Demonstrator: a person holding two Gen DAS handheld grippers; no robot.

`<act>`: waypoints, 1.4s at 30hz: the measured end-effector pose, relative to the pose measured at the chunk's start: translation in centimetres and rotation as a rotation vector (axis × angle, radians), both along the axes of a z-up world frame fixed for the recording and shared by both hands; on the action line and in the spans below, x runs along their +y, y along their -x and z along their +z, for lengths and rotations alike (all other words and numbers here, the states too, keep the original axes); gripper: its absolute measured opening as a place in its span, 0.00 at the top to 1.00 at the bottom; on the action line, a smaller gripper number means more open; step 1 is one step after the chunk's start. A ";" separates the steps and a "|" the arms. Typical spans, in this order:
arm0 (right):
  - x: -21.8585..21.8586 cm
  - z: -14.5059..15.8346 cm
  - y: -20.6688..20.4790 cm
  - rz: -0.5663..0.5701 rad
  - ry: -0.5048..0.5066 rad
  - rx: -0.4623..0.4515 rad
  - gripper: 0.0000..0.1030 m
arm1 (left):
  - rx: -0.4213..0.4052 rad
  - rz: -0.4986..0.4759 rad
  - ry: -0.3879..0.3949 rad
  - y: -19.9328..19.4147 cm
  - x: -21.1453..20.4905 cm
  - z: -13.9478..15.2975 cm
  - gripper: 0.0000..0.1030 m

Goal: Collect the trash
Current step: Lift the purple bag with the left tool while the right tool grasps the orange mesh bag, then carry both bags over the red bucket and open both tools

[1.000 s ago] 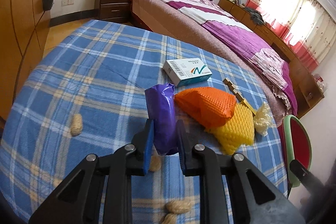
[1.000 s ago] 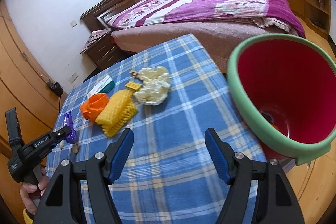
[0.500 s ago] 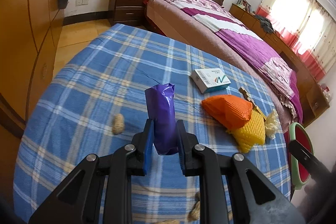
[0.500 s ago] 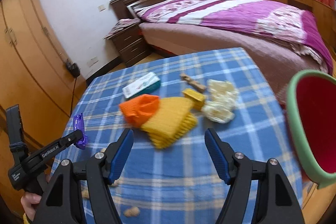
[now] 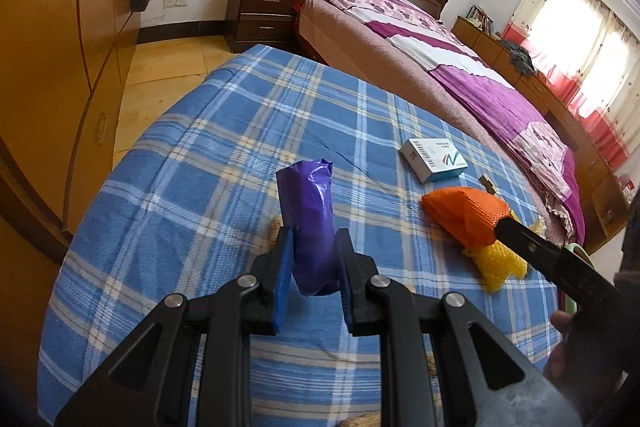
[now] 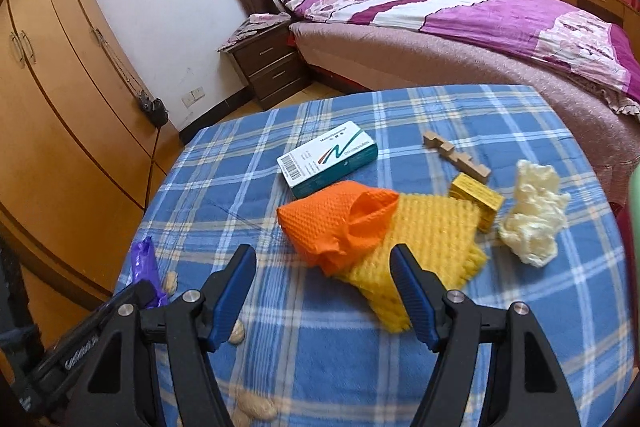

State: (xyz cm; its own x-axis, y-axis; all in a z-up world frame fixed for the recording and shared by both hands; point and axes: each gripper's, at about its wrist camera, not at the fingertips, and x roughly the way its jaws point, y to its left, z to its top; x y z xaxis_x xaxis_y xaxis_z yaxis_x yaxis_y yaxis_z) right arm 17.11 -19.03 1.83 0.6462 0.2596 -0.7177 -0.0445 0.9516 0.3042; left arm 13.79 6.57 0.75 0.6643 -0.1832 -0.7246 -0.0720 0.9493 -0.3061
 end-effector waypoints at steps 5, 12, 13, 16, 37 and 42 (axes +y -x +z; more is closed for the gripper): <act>0.5 -1.2 -1.2 0.011 -0.002 0.031 0.49 | 0.008 0.000 0.004 -0.1 0.4 -0.5 0.80; 1.1 -1.6 -1.1 0.048 -0.009 0.021 0.87 | 0.010 0.000 0.012 0.1 0.5 -0.6 0.80; 1.2 -1.6 -1.0 0.053 -0.007 0.016 0.89 | 0.010 -0.001 0.013 0.2 0.5 -0.6 0.79; 1.4 -1.1 -0.4 0.072 -0.007 -0.006 0.92 | 0.009 -0.002 0.015 0.4 0.4 -0.5 0.79; -1.7 7.1 8.6 0.054 -0.044 -0.244 0.93 | -0.070 -0.094 0.033 3.3 -2.8 3.3 0.79; -3.5 8.3 10.8 0.013 -0.048 -0.290 0.93 | -0.087 -0.139 0.044 4.1 -4.3 4.4 0.79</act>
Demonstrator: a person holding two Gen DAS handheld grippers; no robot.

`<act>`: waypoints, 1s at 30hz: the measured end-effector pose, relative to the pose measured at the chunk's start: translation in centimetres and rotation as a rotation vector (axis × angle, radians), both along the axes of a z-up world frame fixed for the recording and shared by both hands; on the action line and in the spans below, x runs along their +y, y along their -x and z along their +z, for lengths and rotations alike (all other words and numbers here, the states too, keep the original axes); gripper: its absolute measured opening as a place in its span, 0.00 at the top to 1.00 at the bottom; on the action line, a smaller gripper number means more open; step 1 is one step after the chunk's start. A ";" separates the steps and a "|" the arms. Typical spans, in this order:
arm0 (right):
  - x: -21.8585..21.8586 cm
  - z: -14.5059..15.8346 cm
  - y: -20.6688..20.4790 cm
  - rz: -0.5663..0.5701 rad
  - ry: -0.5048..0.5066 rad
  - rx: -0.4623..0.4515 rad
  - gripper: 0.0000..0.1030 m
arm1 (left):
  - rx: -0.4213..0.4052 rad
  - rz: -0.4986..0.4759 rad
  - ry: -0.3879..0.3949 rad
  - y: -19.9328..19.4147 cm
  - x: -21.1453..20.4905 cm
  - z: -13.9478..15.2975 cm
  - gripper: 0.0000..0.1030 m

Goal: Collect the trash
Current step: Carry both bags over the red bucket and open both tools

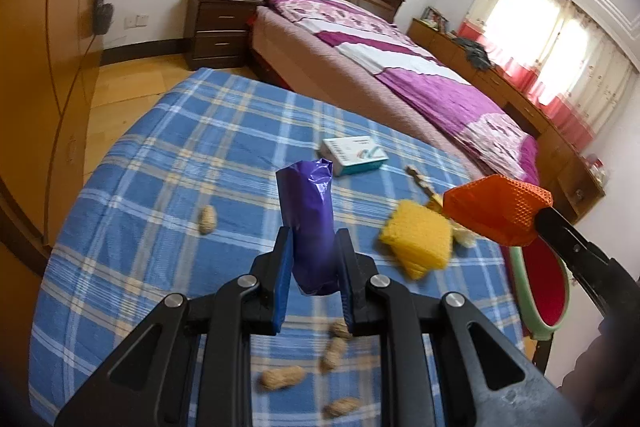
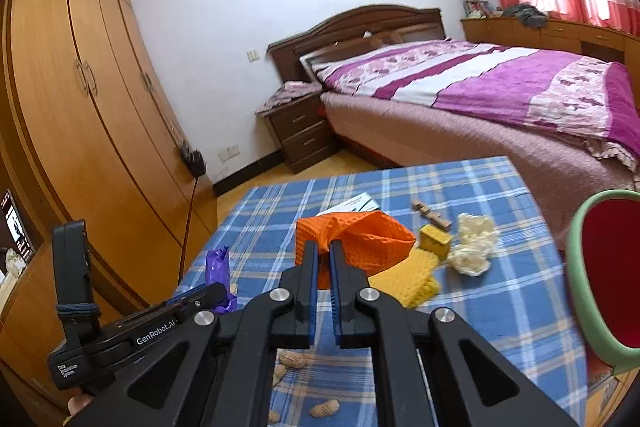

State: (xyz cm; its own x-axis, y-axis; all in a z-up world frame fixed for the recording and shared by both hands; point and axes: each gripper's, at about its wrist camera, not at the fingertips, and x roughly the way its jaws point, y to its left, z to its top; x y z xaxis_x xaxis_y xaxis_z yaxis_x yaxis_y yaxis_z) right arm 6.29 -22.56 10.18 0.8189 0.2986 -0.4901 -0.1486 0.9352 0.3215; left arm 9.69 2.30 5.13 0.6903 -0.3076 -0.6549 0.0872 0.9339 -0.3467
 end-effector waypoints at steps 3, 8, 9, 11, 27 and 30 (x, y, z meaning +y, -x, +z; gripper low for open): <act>-1.3 0.6 1.3 -0.025 -0.011 -0.021 0.93 | -0.010 -0.031 0.006 0.6 -1.2 0.7 0.79; -3.6 1.2 3.2 -0.077 -0.032 -0.037 0.93 | -0.028 -0.091 0.017 1.9 -3.4 1.7 0.79; -4.2 1.3 3.6 -0.091 -0.034 -0.041 0.93 | -0.030 -0.106 0.018 2.1 -4.0 1.9 0.79; -5.2 1.4 4.4 -0.120 -0.040 -0.047 0.93 | -0.032 -0.135 0.017 2.4 -4.9 2.1 0.80; -15.3 0.8 10.0 -0.364 -0.103 -0.060 0.93 | -0.033 -0.371 -0.027 4.0 -14.9 3.1 0.80; -17.2 0.4 10.5 -0.407 -0.119 -0.053 0.93 | -0.037 -0.418 -0.035 4.2 -17.2 3.3 0.80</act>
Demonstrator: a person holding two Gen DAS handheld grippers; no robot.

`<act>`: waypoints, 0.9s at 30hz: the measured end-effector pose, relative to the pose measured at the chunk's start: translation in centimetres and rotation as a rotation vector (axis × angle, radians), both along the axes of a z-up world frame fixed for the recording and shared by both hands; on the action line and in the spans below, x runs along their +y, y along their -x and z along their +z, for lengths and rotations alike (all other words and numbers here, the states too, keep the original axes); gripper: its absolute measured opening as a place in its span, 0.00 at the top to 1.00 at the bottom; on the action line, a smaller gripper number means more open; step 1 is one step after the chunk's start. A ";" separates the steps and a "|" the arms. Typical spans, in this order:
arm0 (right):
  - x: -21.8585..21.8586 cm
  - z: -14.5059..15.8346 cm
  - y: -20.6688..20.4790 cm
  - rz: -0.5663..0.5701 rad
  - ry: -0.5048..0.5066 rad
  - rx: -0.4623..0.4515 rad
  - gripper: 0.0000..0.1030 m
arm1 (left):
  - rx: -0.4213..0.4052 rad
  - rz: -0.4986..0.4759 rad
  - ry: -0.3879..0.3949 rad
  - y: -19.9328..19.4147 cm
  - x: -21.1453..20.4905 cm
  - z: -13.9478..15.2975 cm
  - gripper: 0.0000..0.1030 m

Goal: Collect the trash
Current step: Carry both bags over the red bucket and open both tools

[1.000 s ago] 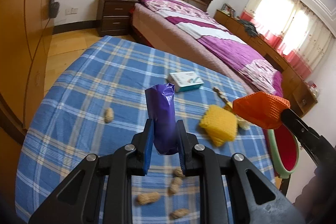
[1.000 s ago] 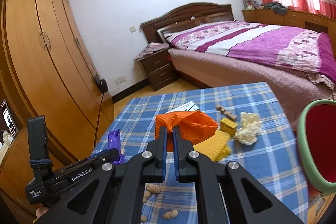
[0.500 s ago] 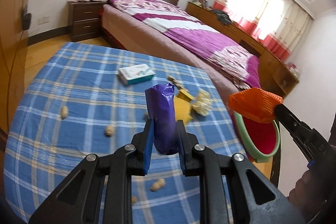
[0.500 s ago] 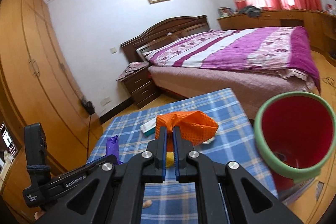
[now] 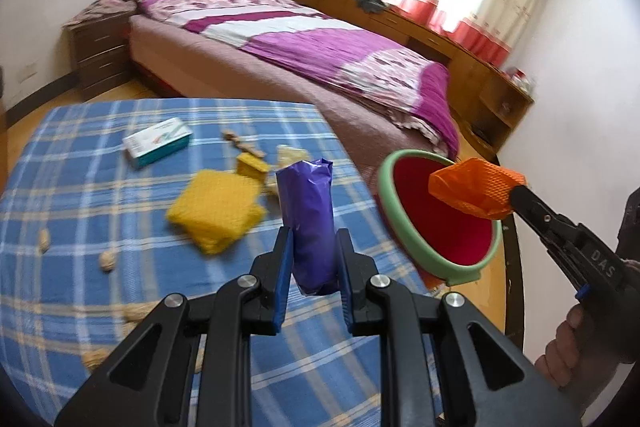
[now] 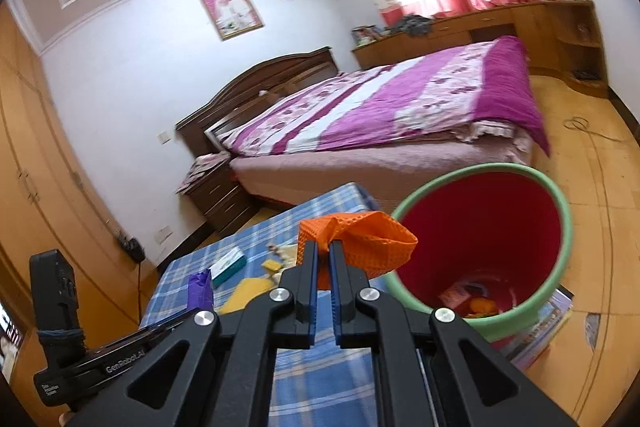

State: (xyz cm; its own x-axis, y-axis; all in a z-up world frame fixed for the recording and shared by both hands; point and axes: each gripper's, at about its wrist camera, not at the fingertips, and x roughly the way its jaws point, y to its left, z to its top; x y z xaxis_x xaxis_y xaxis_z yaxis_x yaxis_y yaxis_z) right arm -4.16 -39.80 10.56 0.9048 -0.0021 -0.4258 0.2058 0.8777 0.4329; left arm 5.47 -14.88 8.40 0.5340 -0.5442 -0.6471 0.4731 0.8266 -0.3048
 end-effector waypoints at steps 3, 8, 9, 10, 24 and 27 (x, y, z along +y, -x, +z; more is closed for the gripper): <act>-1.9 -0.6 0.4 -0.038 -0.017 0.007 0.93 | -0.004 -0.045 -0.005 0.0 -2.3 0.1 0.80; -4.9 -1.9 0.8 -0.088 -0.045 0.022 0.93 | -0.007 -0.105 -0.024 -0.3 -6.0 -0.1 0.80; -5.4 -2.2 0.9 -0.096 -0.052 0.027 0.93 | -0.007 -0.116 -0.028 -0.5 -6.6 -0.2 0.80; -6.0 -2.6 0.9 -0.103 -0.060 0.032 0.93 | -0.006 -0.126 -0.032 -0.5 -7.3 -0.2 0.80; -11.5 -7.7 -0.4 -0.179 -0.157 0.118 0.91 | 0.025 -0.271 -0.106 -2.4 -16.3 -2.6 0.80; -12.2 -8.5 -0.5 -0.192 -0.177 0.131 0.90 | 0.025 -0.295 -0.129 -2.7 -17.7 -3.4 0.80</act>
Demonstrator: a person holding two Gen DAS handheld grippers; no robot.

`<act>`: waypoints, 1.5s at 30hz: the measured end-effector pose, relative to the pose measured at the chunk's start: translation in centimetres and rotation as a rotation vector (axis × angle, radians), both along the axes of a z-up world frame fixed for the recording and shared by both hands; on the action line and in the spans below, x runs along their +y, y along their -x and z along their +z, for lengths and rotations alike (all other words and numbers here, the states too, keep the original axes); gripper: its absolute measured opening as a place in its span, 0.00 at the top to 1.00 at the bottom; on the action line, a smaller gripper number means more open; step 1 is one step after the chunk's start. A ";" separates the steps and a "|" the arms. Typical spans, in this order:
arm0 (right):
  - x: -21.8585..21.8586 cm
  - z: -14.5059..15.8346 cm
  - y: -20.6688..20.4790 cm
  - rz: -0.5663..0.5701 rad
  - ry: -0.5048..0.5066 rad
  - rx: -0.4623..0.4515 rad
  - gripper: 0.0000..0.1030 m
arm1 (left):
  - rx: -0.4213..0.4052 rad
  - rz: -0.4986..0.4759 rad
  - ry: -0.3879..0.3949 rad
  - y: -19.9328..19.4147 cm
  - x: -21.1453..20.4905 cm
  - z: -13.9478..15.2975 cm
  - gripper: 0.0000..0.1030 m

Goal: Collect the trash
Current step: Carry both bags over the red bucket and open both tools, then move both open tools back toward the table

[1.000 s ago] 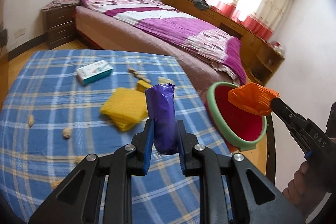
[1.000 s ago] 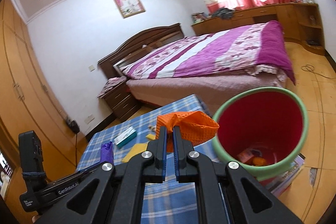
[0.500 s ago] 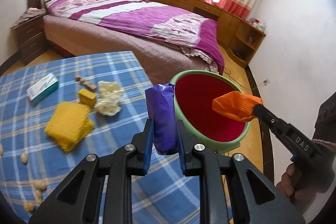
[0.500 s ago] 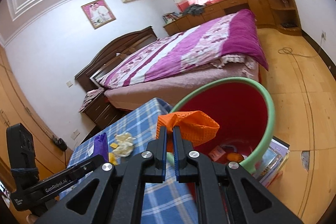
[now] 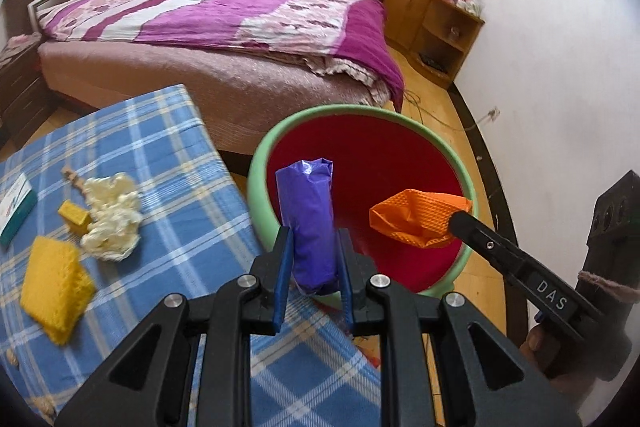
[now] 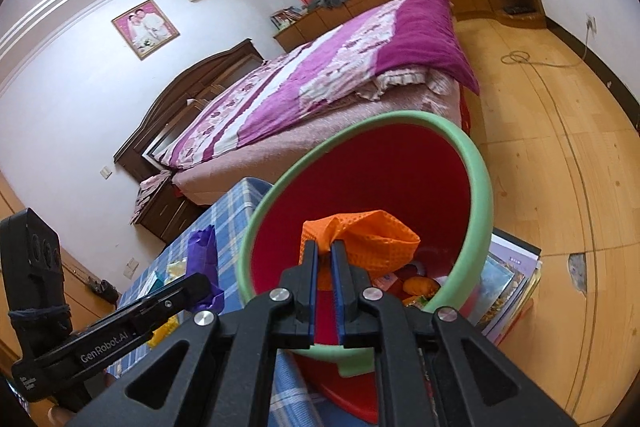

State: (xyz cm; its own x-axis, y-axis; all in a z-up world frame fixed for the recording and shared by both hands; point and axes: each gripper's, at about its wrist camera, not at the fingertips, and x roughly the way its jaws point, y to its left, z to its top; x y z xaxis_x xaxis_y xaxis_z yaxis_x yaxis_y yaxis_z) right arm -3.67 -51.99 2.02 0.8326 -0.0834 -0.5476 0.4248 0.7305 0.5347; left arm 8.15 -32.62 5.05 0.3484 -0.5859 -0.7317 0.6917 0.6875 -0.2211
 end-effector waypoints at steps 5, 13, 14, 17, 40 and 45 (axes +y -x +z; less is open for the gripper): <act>-0.7 -0.9 -0.2 -0.013 -0.010 0.014 0.90 | -0.023 -0.033 -0.019 0.0 -1.4 -0.7 0.79; -1.0 -1.5 -0.6 -0.014 -0.020 0.011 0.90 | -0.015 -0.055 -0.023 -0.2 -2.4 -1.3 0.64; -1.0 -1.5 -0.5 -0.018 -0.017 0.011 0.88 | -0.014 -0.052 -0.023 -0.2 -2.4 -1.4 0.64; -1.0 -1.4 -0.5 -0.021 -0.026 0.005 0.80 | -0.011 -0.039 -0.027 -0.4 -2.1 -1.5 0.64; 1.9 0.7 -0.3 -0.013 0.009 0.001 0.40 | -0.023 0.159 -0.017 -2.6 6.8 -0.5 0.62; 2.8 1.2 -0.5 -0.009 0.026 0.007 0.32 | -0.032 0.214 -0.026 -3.4 9.4 -0.5 0.60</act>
